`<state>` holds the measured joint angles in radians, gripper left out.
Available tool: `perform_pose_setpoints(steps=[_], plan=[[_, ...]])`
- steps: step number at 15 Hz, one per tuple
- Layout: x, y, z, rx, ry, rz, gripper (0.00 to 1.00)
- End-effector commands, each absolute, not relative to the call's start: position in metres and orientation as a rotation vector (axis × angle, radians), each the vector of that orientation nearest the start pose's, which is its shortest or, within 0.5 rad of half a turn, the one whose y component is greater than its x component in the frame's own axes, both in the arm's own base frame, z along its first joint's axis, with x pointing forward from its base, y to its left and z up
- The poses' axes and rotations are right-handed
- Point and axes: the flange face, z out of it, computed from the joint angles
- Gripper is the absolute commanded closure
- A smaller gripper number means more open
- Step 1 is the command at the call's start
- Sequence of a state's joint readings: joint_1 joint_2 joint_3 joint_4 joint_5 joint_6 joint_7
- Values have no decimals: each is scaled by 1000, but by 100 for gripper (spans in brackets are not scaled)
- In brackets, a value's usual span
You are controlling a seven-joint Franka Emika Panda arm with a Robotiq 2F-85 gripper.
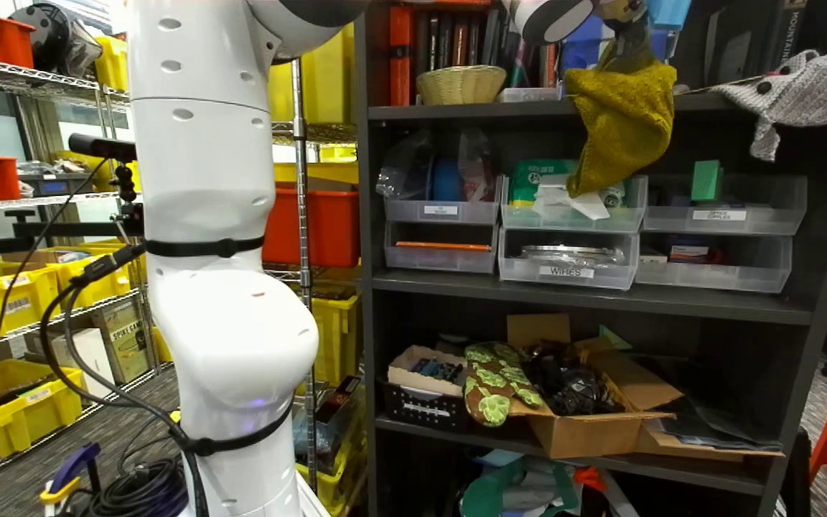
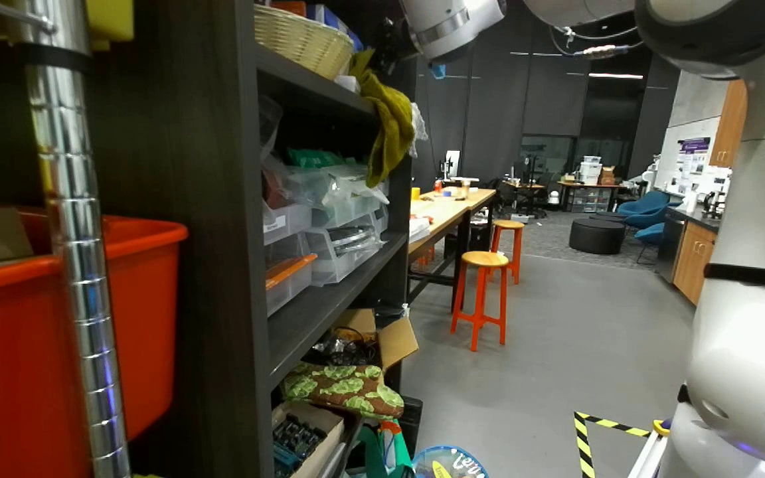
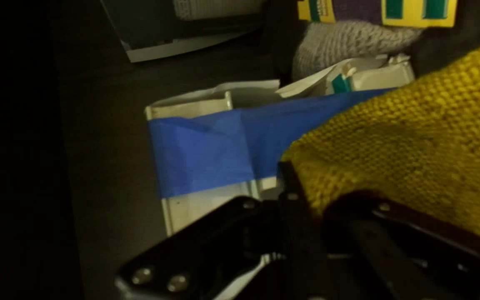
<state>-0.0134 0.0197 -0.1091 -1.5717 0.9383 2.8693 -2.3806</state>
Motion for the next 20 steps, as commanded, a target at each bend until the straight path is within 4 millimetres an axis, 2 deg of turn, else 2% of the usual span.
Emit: perform_pose_setpoints(steps=[1,6,11,13,17,20], plan=[[583,-125,750,1463,1419,1234,99],[584,-128,747,1512,1536,1133,99],[578,-131,757,1550,1563,1150,99],[569,-144,776,1563,1499,1218,99],[551,-187,825,1629,1216,1357,99],[545,-214,852,1654,1012,1416,99]])
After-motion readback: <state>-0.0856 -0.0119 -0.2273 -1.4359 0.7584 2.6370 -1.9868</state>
